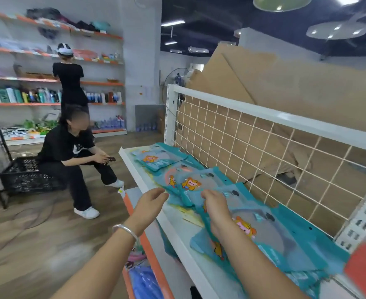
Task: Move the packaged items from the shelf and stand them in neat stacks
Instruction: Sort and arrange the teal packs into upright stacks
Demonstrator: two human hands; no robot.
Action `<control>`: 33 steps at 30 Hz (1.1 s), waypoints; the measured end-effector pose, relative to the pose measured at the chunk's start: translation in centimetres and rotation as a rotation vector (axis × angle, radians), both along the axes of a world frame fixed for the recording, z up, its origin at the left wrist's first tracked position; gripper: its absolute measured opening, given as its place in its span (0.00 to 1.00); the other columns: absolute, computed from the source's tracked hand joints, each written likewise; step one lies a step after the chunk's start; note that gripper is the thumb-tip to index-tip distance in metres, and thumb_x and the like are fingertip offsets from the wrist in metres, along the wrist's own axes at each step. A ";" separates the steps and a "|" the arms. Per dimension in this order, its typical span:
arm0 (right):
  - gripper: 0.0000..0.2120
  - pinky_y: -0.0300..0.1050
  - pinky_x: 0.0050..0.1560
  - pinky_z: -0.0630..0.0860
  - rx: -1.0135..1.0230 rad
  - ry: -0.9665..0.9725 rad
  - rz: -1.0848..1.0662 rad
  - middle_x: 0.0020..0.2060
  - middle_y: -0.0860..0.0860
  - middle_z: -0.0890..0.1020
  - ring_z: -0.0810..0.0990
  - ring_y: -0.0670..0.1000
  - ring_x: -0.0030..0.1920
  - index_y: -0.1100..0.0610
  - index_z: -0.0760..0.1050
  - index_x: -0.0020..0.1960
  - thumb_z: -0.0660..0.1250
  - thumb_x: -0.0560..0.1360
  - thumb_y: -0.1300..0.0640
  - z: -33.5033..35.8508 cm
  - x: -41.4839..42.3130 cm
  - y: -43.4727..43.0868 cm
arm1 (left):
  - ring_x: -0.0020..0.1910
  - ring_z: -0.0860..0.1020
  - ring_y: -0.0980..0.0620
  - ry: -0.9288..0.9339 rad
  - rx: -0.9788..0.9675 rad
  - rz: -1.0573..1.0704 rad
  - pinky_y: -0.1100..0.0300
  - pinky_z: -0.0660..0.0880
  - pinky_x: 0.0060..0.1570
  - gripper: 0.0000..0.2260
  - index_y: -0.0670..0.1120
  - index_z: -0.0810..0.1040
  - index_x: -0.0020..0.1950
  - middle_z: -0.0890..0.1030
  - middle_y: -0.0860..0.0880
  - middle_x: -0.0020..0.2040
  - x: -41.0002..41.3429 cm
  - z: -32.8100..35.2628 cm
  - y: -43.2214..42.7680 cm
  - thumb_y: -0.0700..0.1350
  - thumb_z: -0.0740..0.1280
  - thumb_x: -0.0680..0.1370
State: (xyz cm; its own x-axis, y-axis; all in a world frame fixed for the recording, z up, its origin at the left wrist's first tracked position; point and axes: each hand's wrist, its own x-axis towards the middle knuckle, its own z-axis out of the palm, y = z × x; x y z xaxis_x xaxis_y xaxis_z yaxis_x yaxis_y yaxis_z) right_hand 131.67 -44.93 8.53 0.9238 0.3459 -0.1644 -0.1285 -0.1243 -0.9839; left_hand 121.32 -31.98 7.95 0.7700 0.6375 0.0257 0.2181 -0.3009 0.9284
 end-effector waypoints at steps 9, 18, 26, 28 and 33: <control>0.06 0.41 0.34 0.76 0.015 0.214 0.100 0.36 0.56 0.78 0.76 0.54 0.36 0.60 0.76 0.43 0.60 0.74 0.65 -1.2 6.2 7.7 | 0.65 0.72 0.45 0.024 -0.108 0.109 0.53 0.67 0.67 0.16 0.44 0.75 0.66 0.76 0.45 0.64 5.6 -1.5 7.3 0.46 0.62 0.79; 0.06 0.42 0.31 0.61 -0.191 0.135 0.071 0.30 0.54 0.73 0.66 0.51 0.29 0.53 0.75 0.48 0.60 0.76 0.56 -2.1 11.0 14.6 | 0.49 0.74 0.50 0.022 -0.063 0.005 0.63 0.70 0.49 0.09 0.47 0.79 0.55 0.78 0.49 0.51 12.6 -2.2 16.1 0.44 0.61 0.79; 0.11 0.46 0.45 0.73 -0.609 -0.180 0.303 0.39 0.51 0.73 0.72 0.48 0.36 0.51 0.71 0.40 0.56 0.78 0.62 -3.0 14.6 20.7 | 0.61 0.73 0.50 0.125 0.042 -0.208 0.59 0.65 0.65 0.12 0.41 0.77 0.61 0.76 0.49 0.57 20.4 -2.3 24.8 0.39 0.61 0.79; 0.11 0.47 0.56 0.73 -0.851 -0.276 0.324 0.51 0.54 0.79 0.77 0.53 0.51 0.56 0.76 0.53 0.56 0.78 0.59 -3.5 15.7 21.6 | 0.65 0.72 0.46 0.165 0.067 -0.242 0.57 0.65 0.67 0.16 0.40 0.74 0.66 0.74 0.45 0.65 21.7 -2.3 26.4 0.40 0.61 0.79; 0.16 0.47 0.57 0.72 -1.348 -0.296 0.226 0.60 0.55 0.77 0.76 0.56 0.59 0.59 0.74 0.62 0.55 0.77 0.58 -3.9 16.0 21.5 | 0.63 0.72 0.46 0.218 0.172 -0.317 0.63 0.65 0.55 0.16 0.40 0.71 0.67 0.73 0.42 0.68 24.4 -3.6 29.1 0.40 0.59 0.79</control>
State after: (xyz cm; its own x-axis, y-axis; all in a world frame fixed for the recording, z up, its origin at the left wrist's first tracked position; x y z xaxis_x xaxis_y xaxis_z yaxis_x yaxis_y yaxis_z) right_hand 147.71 -23.45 4.59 0.9283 0.2242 -0.2967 0.2103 -0.9745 -0.0783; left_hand 145.68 -2.83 4.39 0.9266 0.3687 -0.0741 0.2754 -0.5309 0.8015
